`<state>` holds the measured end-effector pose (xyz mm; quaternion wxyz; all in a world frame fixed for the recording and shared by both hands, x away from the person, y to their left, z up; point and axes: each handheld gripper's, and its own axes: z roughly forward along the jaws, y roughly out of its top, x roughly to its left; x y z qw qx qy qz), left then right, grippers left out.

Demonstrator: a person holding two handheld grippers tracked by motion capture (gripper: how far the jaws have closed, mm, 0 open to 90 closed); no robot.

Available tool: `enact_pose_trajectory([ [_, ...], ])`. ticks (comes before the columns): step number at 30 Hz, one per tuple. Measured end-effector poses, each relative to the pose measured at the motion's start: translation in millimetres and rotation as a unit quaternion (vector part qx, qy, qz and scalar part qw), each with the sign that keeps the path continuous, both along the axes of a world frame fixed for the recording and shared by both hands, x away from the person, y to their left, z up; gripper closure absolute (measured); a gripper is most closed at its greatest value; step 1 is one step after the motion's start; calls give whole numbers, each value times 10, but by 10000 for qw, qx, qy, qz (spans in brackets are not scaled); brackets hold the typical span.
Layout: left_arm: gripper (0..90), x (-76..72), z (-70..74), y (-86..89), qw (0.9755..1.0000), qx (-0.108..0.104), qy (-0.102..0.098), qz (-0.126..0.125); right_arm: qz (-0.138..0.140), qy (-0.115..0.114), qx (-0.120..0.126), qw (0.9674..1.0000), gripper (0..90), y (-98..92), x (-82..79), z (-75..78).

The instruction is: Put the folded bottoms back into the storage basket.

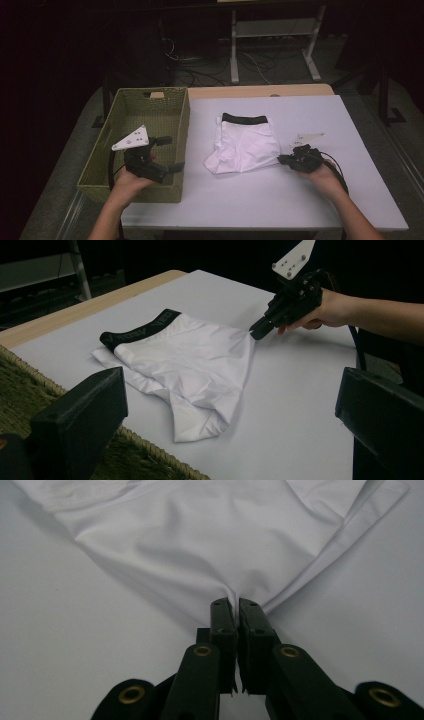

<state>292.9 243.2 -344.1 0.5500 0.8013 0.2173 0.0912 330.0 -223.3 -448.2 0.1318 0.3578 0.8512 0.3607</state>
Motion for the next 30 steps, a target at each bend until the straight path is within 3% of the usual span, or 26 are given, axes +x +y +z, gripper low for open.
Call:
enact_pose_trajectory([
  [15, 4, -2, 0, 2, 10000, -13, -1, 21, 9, -62, 9, 10000, 851, -74, -92, 111],
  [30, 4, -3, 0, 2, 10000, -13, -2, 21, -45, -2, -182, 9998, 851, -220, -300, 179],
])
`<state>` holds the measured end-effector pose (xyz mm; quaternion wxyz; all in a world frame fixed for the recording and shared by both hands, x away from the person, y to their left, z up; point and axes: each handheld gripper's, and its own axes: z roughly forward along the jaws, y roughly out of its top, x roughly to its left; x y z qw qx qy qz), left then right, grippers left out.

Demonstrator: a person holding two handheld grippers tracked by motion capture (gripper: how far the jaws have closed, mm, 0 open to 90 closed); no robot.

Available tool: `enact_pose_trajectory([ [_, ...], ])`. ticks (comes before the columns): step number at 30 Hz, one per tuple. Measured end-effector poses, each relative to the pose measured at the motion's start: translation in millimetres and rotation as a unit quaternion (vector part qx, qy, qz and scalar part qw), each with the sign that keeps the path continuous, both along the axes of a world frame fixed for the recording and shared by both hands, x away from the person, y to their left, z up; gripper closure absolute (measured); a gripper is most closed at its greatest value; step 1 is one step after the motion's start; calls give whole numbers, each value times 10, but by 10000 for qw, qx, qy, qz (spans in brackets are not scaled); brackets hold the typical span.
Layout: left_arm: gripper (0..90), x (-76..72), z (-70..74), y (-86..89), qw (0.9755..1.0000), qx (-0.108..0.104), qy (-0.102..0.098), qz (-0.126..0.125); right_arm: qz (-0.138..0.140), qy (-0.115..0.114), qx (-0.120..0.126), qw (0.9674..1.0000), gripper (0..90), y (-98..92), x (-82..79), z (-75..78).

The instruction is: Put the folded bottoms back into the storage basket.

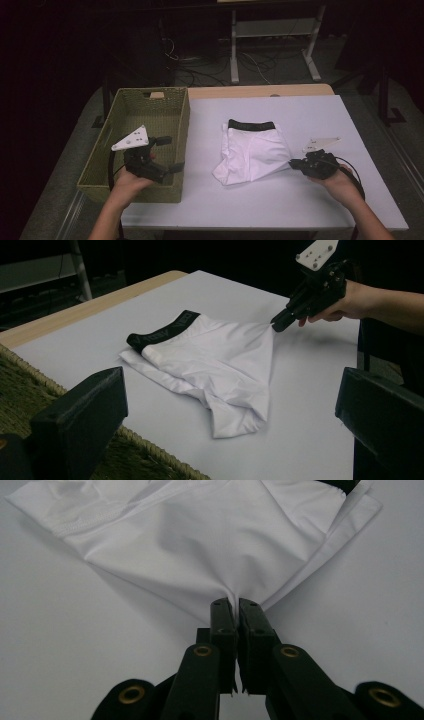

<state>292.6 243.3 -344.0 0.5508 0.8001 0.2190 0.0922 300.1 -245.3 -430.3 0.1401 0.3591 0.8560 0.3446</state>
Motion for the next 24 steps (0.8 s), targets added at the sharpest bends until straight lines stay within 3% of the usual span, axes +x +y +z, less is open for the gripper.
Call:
enact_pose_trajectory([
  [24, 4, 1, 0, -2, 10000, 7, 1, 5, -22, 87, -13, 10000, 851, -172, -363, -14],
])
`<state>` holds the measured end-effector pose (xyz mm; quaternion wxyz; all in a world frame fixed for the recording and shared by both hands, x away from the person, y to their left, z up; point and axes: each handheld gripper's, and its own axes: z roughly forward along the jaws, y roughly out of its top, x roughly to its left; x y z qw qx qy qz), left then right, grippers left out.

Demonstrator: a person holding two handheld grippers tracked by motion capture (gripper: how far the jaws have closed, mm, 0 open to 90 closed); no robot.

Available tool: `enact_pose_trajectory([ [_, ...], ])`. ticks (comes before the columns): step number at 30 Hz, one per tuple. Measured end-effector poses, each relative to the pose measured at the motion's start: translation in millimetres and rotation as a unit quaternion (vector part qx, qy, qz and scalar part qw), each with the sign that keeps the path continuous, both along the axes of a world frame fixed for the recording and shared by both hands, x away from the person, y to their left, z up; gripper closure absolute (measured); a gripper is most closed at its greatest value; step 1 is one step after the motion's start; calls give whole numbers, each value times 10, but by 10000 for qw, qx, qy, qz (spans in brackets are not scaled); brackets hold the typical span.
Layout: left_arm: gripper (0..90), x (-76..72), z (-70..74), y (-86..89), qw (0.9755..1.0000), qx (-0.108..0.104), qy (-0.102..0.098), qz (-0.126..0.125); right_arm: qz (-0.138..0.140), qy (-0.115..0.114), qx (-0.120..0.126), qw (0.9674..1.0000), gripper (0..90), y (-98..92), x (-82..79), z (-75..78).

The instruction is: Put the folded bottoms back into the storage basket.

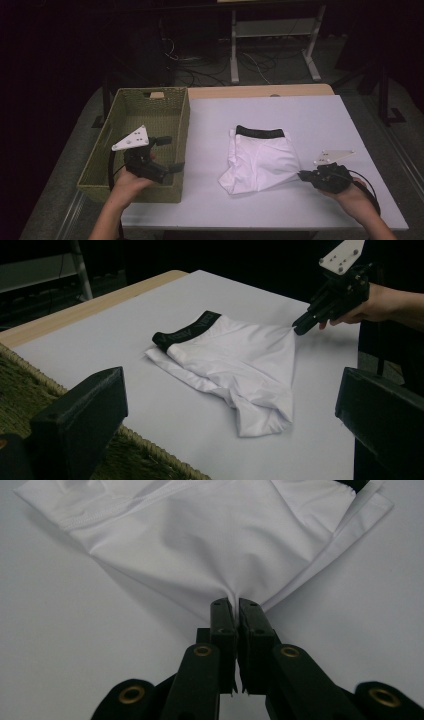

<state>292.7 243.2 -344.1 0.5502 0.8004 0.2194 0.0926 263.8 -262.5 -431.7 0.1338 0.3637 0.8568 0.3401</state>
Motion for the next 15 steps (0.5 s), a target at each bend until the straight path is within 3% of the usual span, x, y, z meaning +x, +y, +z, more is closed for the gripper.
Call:
enact_pose_trajectory([
  [15, 4, -2, 0, -5, 10000, 17, -5, 5, -40, 149, -2, 9999, 851, -135, -286, -71],
])
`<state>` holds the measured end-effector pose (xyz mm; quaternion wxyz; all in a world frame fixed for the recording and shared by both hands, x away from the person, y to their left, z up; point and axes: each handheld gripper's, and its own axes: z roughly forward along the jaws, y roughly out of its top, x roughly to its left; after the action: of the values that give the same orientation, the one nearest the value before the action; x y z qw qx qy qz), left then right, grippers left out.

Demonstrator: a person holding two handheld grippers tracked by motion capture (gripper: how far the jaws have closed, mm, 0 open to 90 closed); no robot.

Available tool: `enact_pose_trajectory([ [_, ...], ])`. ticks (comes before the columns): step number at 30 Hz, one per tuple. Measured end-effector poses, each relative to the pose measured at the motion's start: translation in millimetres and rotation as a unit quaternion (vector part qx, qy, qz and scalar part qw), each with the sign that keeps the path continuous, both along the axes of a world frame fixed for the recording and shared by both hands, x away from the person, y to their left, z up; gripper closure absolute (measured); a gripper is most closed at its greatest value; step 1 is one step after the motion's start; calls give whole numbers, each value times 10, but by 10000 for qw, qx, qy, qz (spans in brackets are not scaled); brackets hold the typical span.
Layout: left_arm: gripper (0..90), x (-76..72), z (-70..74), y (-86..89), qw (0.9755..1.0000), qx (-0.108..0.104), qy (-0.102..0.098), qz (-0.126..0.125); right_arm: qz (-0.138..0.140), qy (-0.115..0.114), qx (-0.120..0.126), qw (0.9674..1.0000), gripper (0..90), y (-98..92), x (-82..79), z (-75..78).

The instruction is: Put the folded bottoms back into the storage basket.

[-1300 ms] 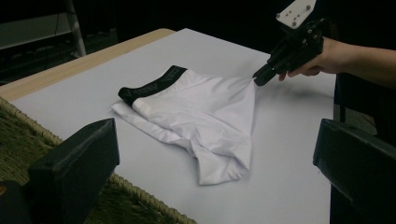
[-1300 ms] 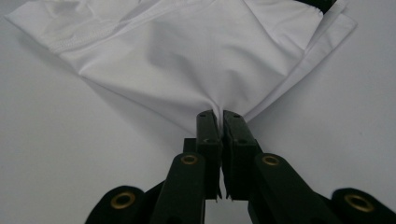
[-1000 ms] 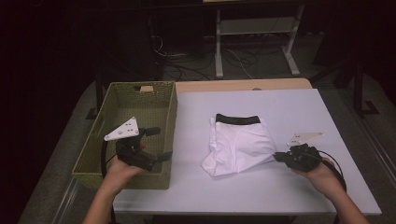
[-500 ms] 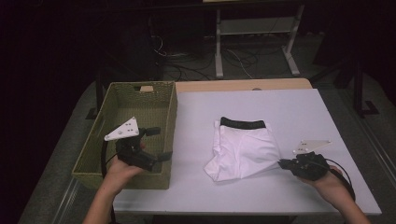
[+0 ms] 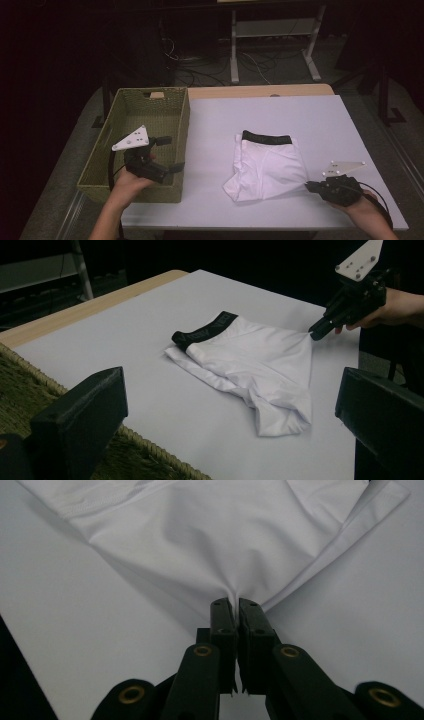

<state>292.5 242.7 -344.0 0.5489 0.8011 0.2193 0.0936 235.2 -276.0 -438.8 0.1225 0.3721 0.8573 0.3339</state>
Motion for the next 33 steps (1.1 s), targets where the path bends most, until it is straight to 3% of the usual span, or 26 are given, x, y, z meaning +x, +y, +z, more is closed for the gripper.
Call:
enact_pose_trajectory([
  [11, 5, -1, 0, 0, 10000, 1, -4, 0, -61, 141, 105, 9998, 829, -29, -87, -124],
  [12, 5, -1, 0, 0, 10000, 2, -4, 0, -89, 116, 143, 9998, 798, -35, -83, -116],
  [13, 4, -2, 0, -1, 10000, 3, -7, 1, -174, 52, 239, 9995, 697, -53, -67, -83],
  [14, 4, -2, 0, -1, 10000, 3, -7, 1, -174, 52, 239, 9995, 697, -53, -67, -83],
  [16, 4, -3, 0, -3, 10000, 12, -13, 0, -289, -24, 409, 9987, 577, -82, -28, -23],
  [33, 4, 4, 1, -1, 10000, 2, 11, -2, -266, -301, 711, 9967, 190, 47, 215, 196],
])
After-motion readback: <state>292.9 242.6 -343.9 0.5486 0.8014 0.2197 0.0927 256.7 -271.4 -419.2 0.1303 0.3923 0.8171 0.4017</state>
